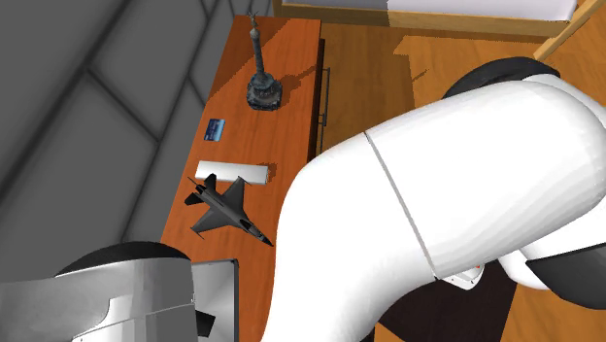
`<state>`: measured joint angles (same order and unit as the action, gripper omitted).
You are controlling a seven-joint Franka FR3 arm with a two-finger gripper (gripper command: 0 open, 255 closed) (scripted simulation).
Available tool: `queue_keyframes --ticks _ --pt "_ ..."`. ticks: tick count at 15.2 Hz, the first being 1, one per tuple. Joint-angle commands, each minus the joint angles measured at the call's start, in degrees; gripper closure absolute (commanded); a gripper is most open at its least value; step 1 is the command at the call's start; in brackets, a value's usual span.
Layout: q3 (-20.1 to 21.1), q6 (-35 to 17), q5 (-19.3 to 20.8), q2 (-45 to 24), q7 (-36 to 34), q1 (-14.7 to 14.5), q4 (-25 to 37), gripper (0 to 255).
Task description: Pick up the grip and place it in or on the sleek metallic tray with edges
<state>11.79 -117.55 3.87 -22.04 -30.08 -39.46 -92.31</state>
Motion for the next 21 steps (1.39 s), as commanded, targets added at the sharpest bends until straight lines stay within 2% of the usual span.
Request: queue_keyframes --ticks 1,11,19,20,21 --pt "-0.05 -1.18 0.13 -0.45 -0.16 -0.06 -0.71 255" --pt "-0.41 -7.73 0.87 -3.32 -0.56 -0.23 -4.44 255" --pt "-0.41 -7.73 0.87 -3.32 -0.56 -0.23 -4.44 255" --pt "-0.41 -7.74 0.87 -3.32 -0.56 -0.23 -4.45 0" --pt "-0.41 -7.74 0.87 -3.32 -0.56 -0.23 -4.45 0"
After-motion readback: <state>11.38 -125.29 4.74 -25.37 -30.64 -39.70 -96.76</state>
